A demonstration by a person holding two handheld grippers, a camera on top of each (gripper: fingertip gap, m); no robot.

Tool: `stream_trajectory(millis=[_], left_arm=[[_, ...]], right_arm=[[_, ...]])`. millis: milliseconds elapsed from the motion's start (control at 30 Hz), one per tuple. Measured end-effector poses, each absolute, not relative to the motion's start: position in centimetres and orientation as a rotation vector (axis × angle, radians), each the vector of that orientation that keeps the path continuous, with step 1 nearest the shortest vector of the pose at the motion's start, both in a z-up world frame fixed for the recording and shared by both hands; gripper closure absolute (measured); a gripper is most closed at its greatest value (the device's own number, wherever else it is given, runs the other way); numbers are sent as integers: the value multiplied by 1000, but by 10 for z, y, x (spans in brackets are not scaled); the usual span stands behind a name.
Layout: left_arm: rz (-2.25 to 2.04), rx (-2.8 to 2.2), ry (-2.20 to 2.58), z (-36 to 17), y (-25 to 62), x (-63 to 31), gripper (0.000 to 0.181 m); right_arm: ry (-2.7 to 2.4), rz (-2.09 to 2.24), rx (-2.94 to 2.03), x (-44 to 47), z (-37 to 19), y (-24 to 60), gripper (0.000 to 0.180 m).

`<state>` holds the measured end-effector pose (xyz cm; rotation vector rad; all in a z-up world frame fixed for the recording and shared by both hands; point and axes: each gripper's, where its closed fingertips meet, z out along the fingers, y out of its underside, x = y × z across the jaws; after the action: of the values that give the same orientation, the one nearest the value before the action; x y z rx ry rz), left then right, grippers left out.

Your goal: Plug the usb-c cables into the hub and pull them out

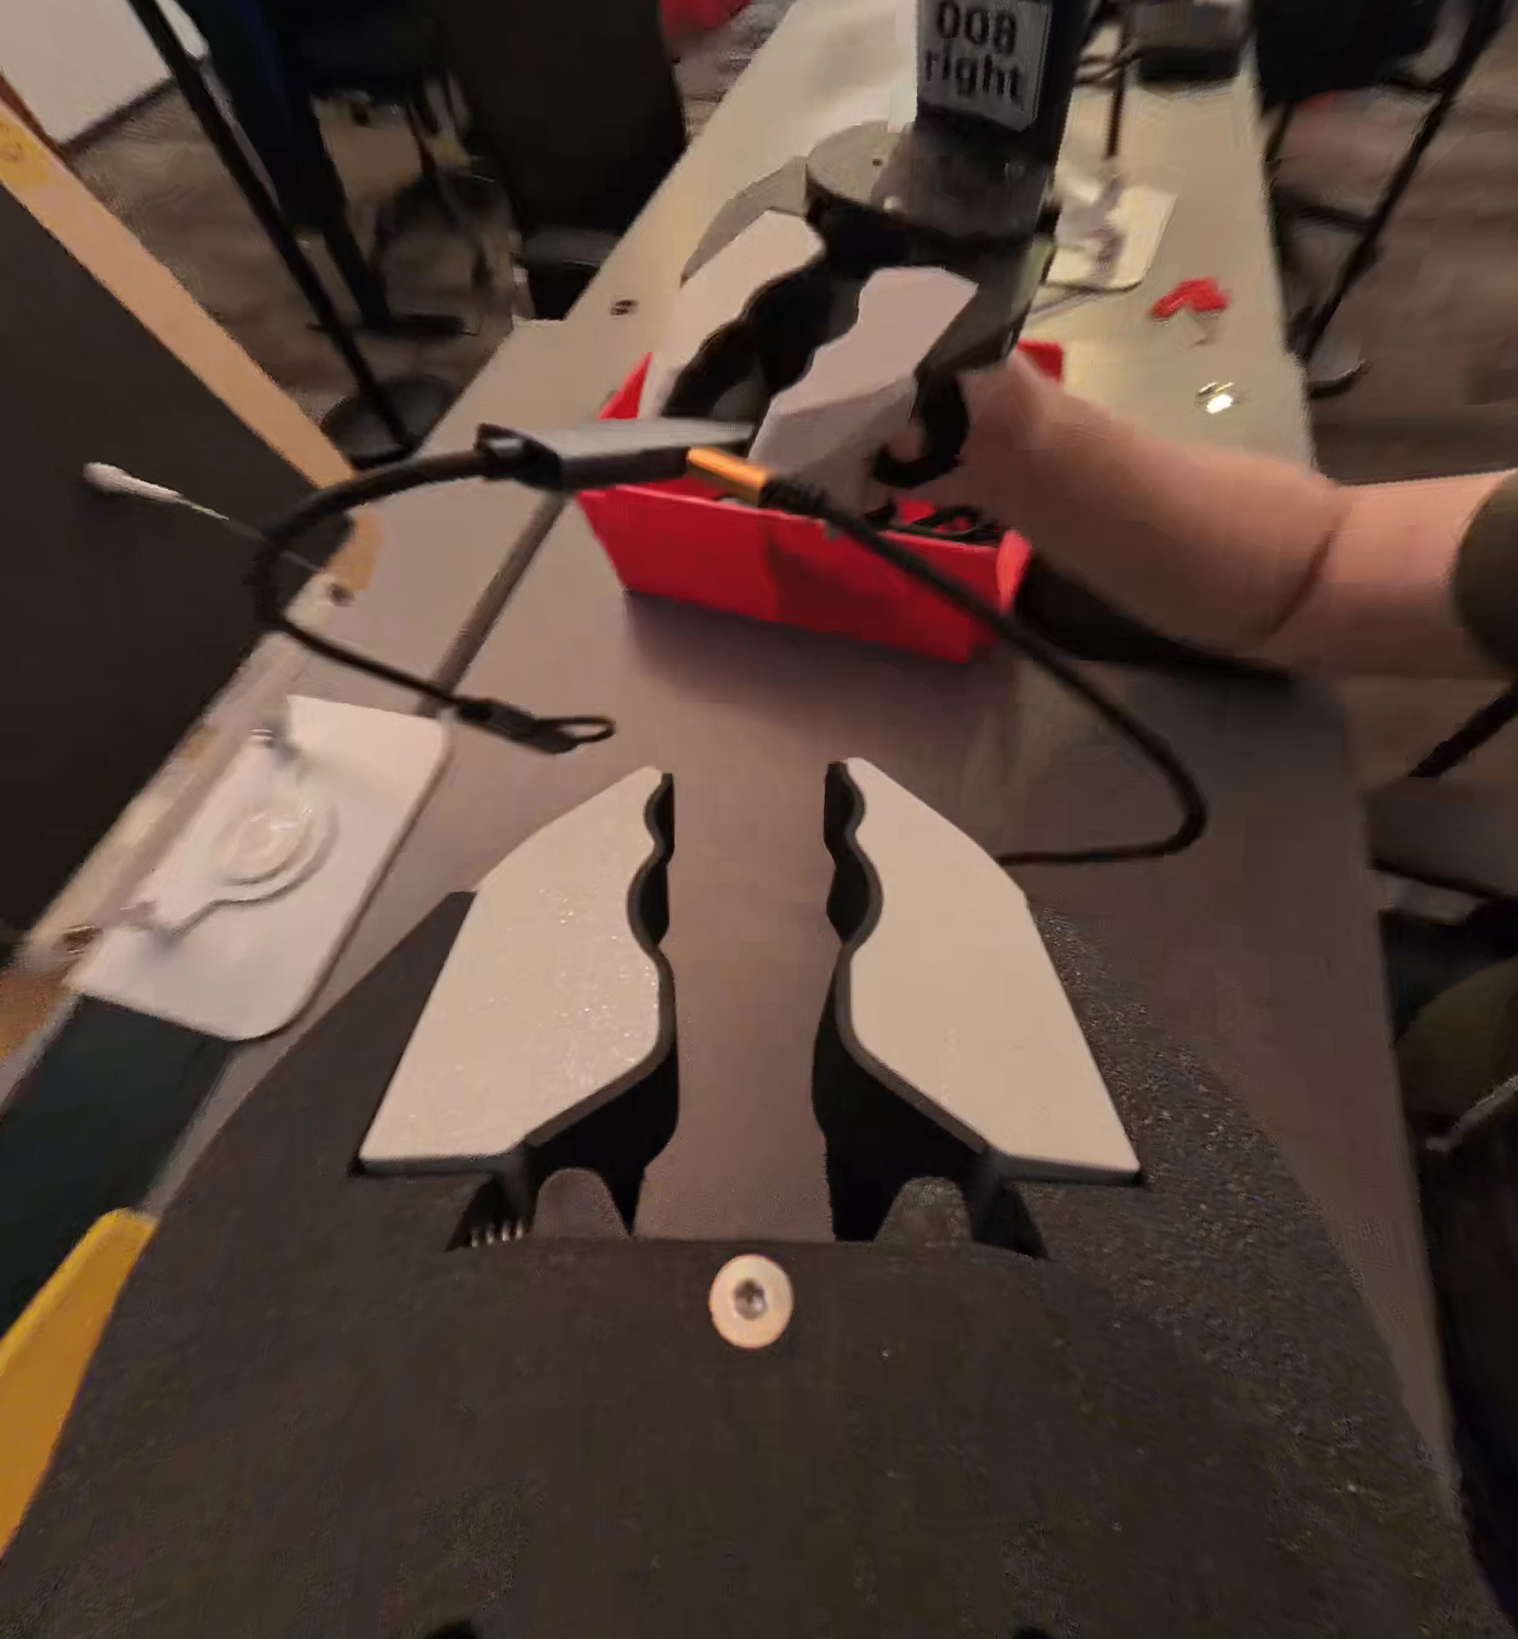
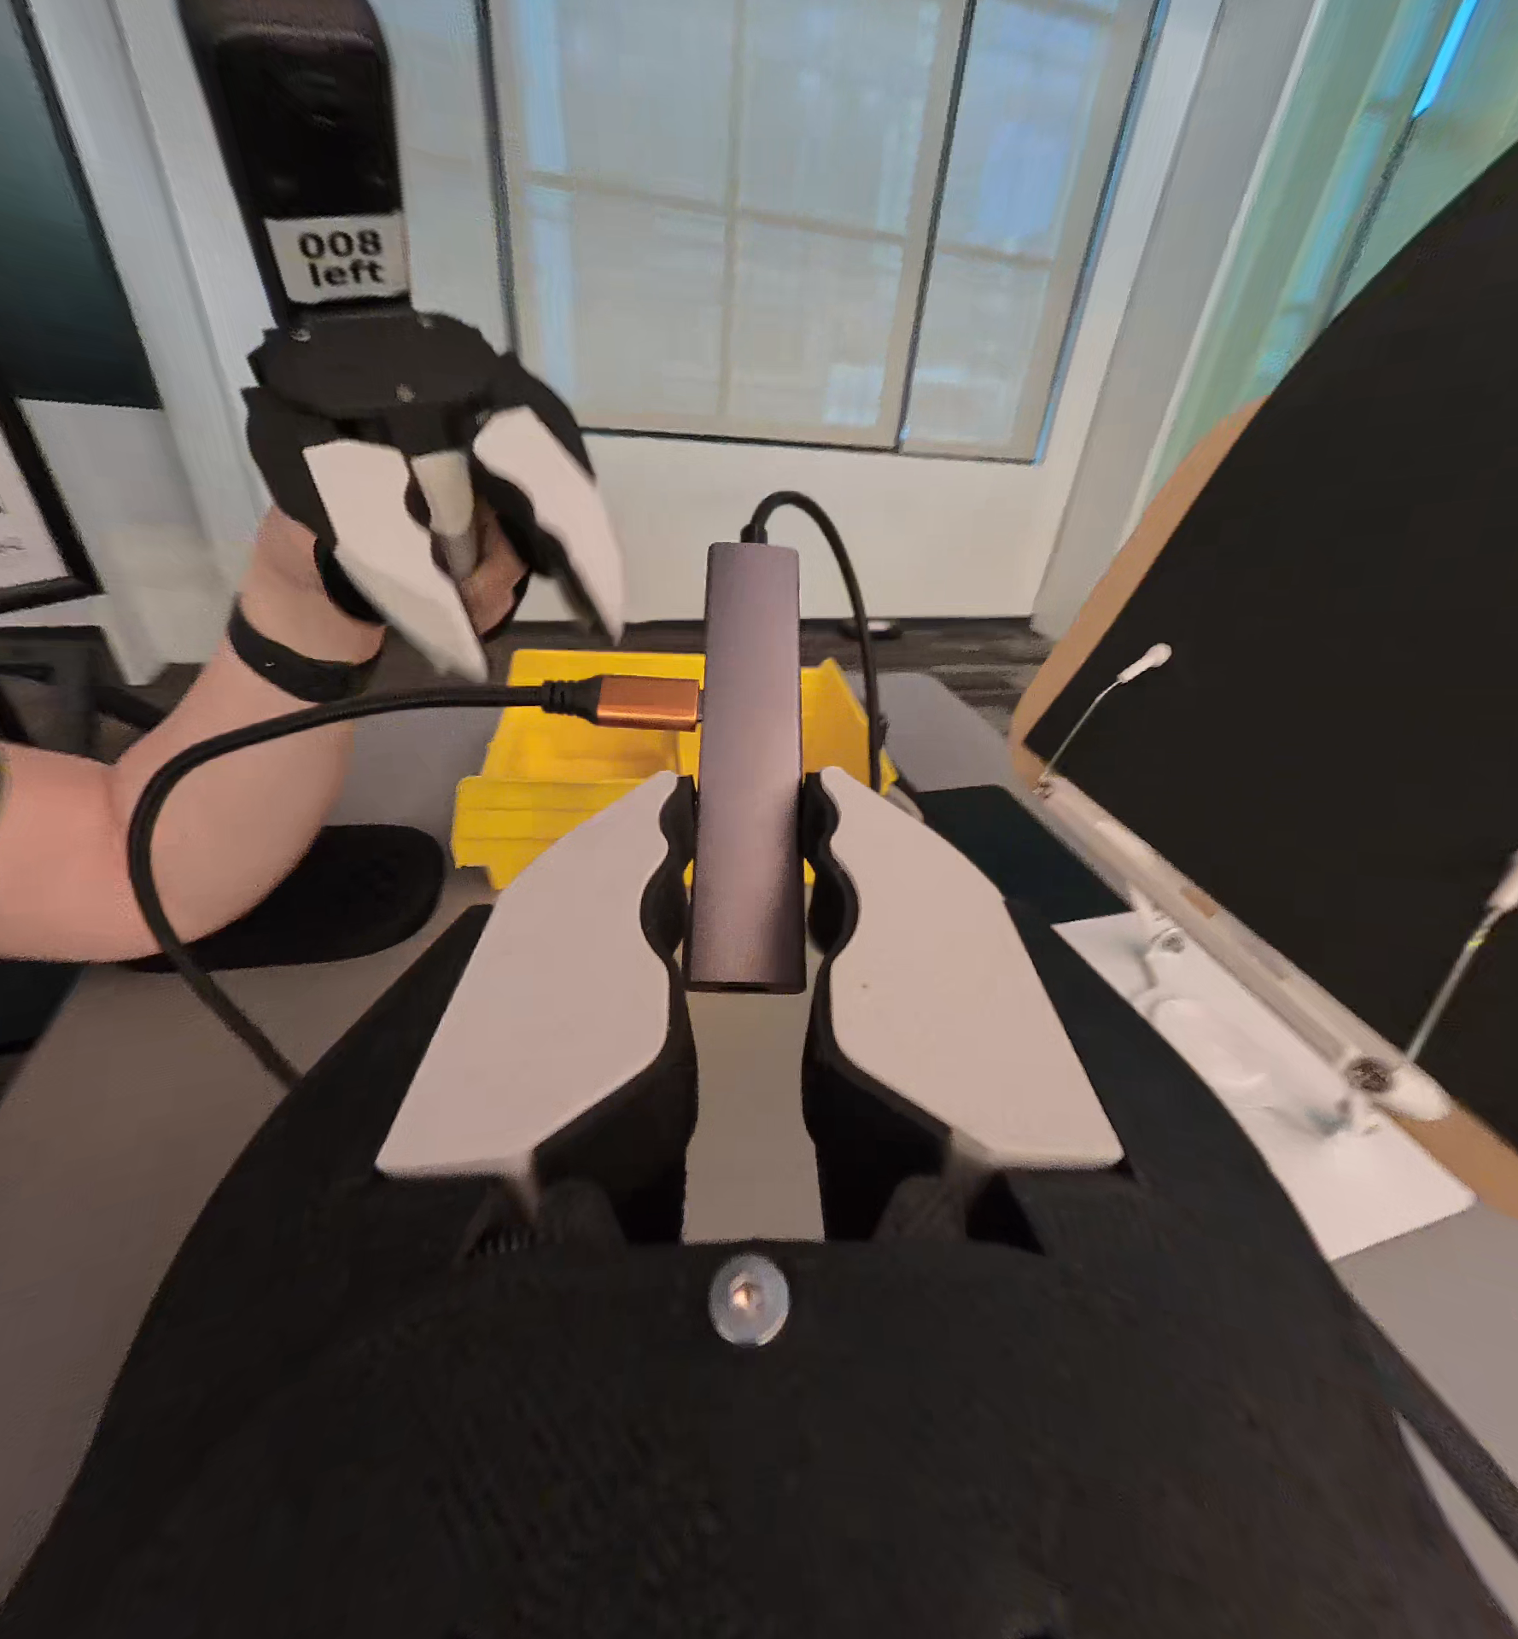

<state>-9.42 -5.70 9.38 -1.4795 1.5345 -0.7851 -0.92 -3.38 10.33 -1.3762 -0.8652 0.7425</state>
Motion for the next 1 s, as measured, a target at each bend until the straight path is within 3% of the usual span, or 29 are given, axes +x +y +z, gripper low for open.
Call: stream_trajectory(millis=[100,167,400,533,800,1000], left_arm=[[-759,-1256,1344,128,-51,-96,132],[-767,-1105,1294,141,-59,-93,132],[-642,-1158,1546,85,-61,-65,120],[-678,-1201,1588,68,-60,-53,124],[-834,-1181,1599,64,-67,-45,153],[-881,-1182,1592,64,-71,-40,156]], right_arm=[[-948,818,-1425,-5,88,-35,155],[-1008,844,-1446,-7,77,-37,155],[-1251,779,-1423,-27,54,-58,155],[-1279,761,-1397,-30,53,-61,155],[-1288,795,-1351,-28,57,-65,155],[-1289,811,-1296,-24,62,-67,155]])
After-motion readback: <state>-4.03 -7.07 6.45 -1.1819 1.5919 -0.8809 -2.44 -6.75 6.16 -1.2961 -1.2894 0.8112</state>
